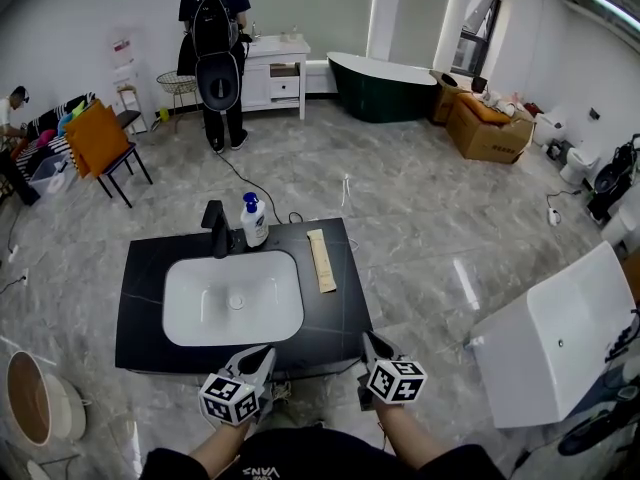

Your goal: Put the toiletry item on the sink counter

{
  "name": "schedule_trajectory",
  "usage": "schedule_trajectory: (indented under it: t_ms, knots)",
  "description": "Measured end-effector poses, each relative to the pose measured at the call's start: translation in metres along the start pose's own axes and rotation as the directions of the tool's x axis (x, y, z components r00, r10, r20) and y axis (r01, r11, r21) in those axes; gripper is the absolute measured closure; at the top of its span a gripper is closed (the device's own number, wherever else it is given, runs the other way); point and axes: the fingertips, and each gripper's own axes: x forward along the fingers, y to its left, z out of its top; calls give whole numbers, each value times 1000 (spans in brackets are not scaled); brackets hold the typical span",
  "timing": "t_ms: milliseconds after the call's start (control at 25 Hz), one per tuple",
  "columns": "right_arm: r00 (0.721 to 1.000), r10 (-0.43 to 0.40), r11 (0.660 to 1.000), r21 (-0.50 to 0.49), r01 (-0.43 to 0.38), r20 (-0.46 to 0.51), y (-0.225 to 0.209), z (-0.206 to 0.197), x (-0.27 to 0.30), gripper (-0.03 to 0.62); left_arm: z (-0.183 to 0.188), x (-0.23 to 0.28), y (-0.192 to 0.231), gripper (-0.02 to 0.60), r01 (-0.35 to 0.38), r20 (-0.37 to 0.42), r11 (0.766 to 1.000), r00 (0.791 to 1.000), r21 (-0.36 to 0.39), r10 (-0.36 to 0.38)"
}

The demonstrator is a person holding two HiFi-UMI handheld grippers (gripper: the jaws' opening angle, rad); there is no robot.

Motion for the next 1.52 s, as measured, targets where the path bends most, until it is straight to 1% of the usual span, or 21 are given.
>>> schedule_trajectory:
  t_ms: [200,600,840,1080,1520]
  knots:
    - [1000,-6,1000,4,6,-4,-5,-8,-22,594,-6,-5,-17,572,5,2,1000,1000,1,-5]
    - [1000,-3,1000,2,3,-5,-6,-26,-52,594,-20,-9,-42,572,45,-2,999,999,-1,-45]
    - [1000,-14,1000,-6,14,-24,-8,-35,-61,594,-24,-15,-48,572,43,-6,999,999,-3,-43]
    - [999,-27,999,-25,26,-26,-7,-37,-62,594,-26,-19,-48,572,36,-6,999,999,-4,-36]
    - [999,-23,999,-35,22,-29,-3,-35,-58,594,-24,-18,-48,572,40,-5,999,999,0,-40]
